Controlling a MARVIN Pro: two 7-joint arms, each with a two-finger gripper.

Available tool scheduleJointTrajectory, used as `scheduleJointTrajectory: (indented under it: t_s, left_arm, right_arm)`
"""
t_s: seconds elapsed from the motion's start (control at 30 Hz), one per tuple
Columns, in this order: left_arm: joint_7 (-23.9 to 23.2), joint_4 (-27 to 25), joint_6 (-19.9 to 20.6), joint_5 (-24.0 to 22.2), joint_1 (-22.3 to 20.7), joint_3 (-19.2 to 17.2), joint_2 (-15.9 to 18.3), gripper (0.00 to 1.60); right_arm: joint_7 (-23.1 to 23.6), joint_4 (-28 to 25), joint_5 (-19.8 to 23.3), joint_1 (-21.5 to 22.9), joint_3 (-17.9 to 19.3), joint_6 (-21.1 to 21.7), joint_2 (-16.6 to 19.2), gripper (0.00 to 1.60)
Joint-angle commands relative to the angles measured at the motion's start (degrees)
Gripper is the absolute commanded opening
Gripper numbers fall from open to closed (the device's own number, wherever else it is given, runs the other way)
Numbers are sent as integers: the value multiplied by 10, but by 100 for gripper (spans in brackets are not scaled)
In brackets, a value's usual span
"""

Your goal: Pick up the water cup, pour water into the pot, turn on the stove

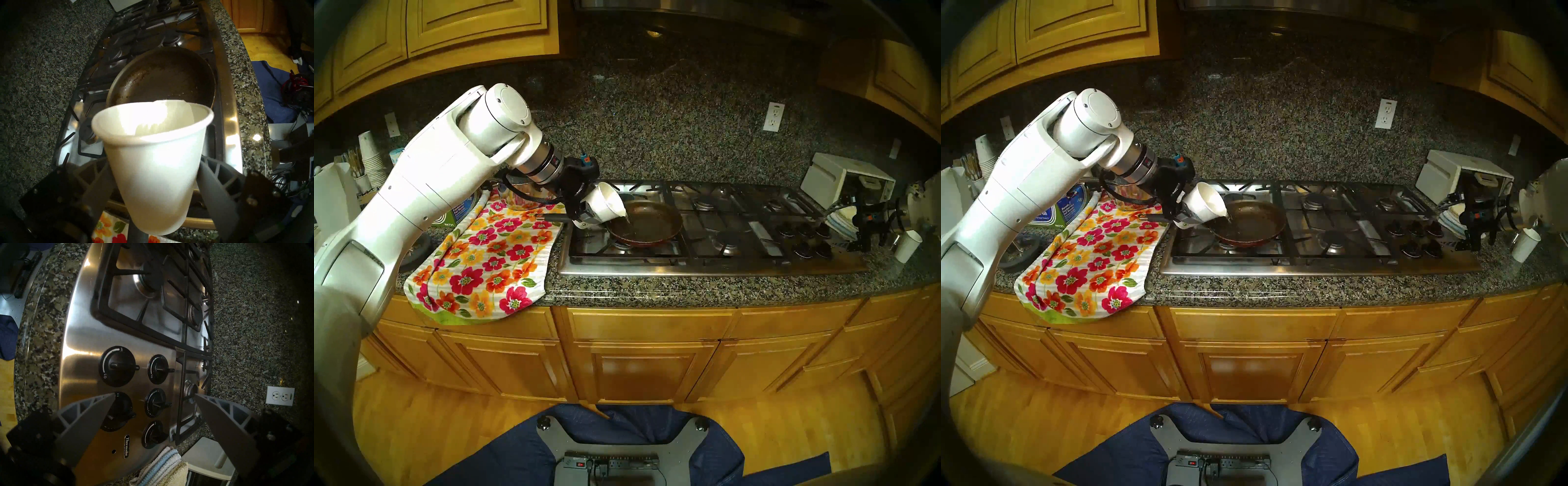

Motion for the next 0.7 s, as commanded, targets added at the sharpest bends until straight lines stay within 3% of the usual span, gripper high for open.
scheduleJointTrajectory:
  t_s: [0.0, 0.67]
  left_arm:
    - [-59, 12, -9, 1, -59, -7, -12, 112]
    - [-88, 76, -36, 2, -119, 51, -43, 111]
  right_arm:
    - [-5, 11, 3, 14, 2, 1, -4, 160]
    - [-6, 11, 3, 14, 2, 1, -4, 160]
